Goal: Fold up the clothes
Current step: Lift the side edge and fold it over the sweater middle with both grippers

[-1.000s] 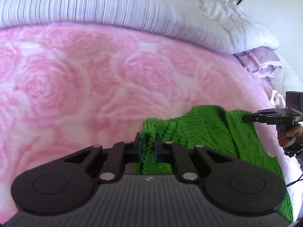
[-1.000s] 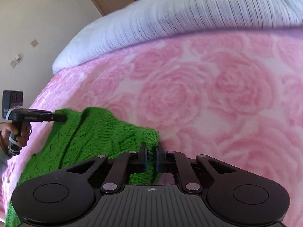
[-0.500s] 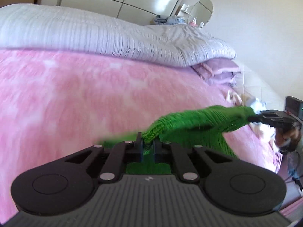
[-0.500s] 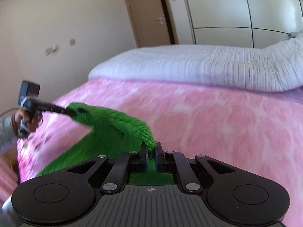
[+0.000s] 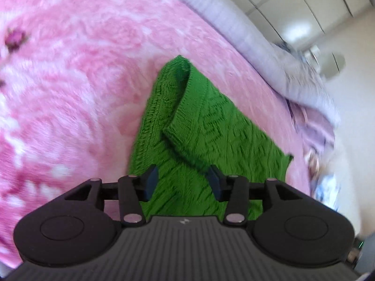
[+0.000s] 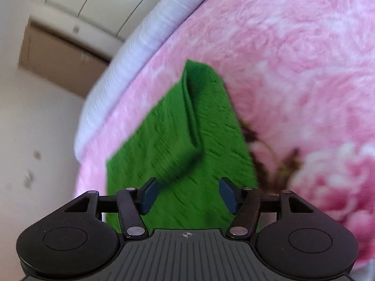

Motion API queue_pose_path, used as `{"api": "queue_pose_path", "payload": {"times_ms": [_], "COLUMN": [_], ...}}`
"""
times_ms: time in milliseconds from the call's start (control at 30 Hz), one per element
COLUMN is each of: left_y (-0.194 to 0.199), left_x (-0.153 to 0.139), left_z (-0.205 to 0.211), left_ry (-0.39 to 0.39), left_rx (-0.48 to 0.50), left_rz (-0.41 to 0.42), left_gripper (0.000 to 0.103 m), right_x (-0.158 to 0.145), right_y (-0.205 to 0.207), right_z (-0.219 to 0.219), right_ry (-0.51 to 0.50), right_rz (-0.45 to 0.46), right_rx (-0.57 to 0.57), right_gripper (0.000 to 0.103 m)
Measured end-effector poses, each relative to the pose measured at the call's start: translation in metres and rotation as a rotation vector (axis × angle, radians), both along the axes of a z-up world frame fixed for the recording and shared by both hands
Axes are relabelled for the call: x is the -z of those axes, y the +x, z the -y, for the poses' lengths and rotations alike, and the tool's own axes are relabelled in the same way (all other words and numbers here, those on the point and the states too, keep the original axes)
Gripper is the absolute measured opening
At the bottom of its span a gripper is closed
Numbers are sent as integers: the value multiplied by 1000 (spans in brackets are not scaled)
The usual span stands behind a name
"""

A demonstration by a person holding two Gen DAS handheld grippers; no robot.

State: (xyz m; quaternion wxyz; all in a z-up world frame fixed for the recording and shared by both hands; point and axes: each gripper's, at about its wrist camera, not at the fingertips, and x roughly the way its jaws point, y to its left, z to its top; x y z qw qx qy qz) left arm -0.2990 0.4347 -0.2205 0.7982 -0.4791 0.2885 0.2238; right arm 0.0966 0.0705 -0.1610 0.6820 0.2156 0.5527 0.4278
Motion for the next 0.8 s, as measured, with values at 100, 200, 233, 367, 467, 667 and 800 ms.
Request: {"api": "queue_pose_path", "payload": {"times_ms": [100,200,233,367,467,667,800], "left_y": [10,20,23,31,32,7,-29], "left_x": [14,22,23,26,29,-4,-5], "left_z": [-11,-21,-23,-27,-24,3,39], "left_ry": [-67,-99,-97,-89,-62,67,96], "left_rx": [-60,-99,-100,-83,-46,67,116], "left_rz": [26,47,48,56,44,103,100], "left_gripper": [42,42,42,31,10,7,7], "right_x": [21,35,34,33,33,1,-11], "right_y": [11,16,17,24,30,22,-3], "right_z": [-23,-43,-49,-69,-66,-36,4], "right_ry": [21,39,39,25,-15,46,60], "right_rz": [-143,-176,-166,-122,-111,10,20], "right_rx": [73,129,128,106,85,67,50], "right_gripper": [62,62,62,40,10,8,8]}}
